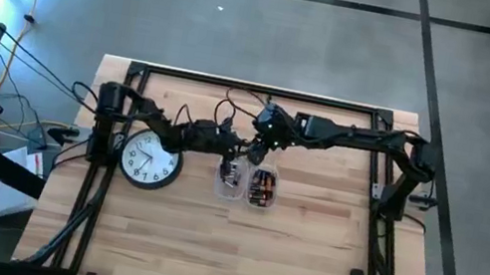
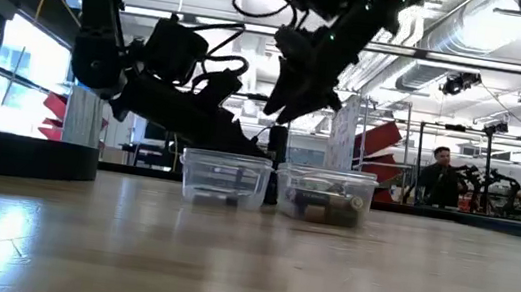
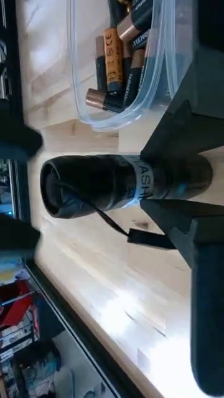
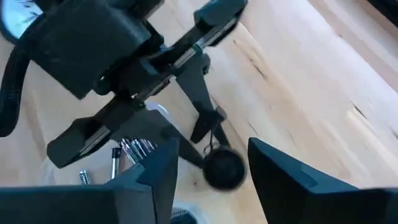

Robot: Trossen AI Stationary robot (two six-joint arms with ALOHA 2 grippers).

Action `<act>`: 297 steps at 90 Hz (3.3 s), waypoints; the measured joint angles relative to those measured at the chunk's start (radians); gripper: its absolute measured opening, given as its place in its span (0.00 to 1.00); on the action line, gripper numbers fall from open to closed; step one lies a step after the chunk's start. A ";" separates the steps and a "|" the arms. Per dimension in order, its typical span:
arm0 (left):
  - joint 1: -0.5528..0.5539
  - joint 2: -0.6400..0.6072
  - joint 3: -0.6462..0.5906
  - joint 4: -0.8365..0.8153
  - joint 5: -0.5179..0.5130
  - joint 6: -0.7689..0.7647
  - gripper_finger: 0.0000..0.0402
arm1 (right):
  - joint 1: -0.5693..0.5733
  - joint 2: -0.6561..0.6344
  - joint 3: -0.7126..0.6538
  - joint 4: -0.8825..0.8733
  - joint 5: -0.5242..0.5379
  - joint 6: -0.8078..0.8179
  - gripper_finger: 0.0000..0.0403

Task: Insert battery
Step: Open the black flashlight lid

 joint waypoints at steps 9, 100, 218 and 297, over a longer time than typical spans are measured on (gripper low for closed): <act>-0.001 0.000 0.000 0.002 -0.001 0.000 0.22 | 0.017 0.000 0.017 -0.046 0.038 0.054 0.36; -0.002 -0.002 0.128 -0.112 0.031 -0.026 0.46 | 0.025 0.040 0.021 -0.111 0.085 0.225 0.45; -0.003 0.066 0.158 -0.115 -0.008 -0.082 0.24 | 0.010 0.074 0.021 -0.080 0.075 0.218 0.45; -0.001 0.064 0.159 -0.134 0.060 -0.064 0.24 | 0.006 0.073 0.023 -0.098 0.032 -0.117 0.21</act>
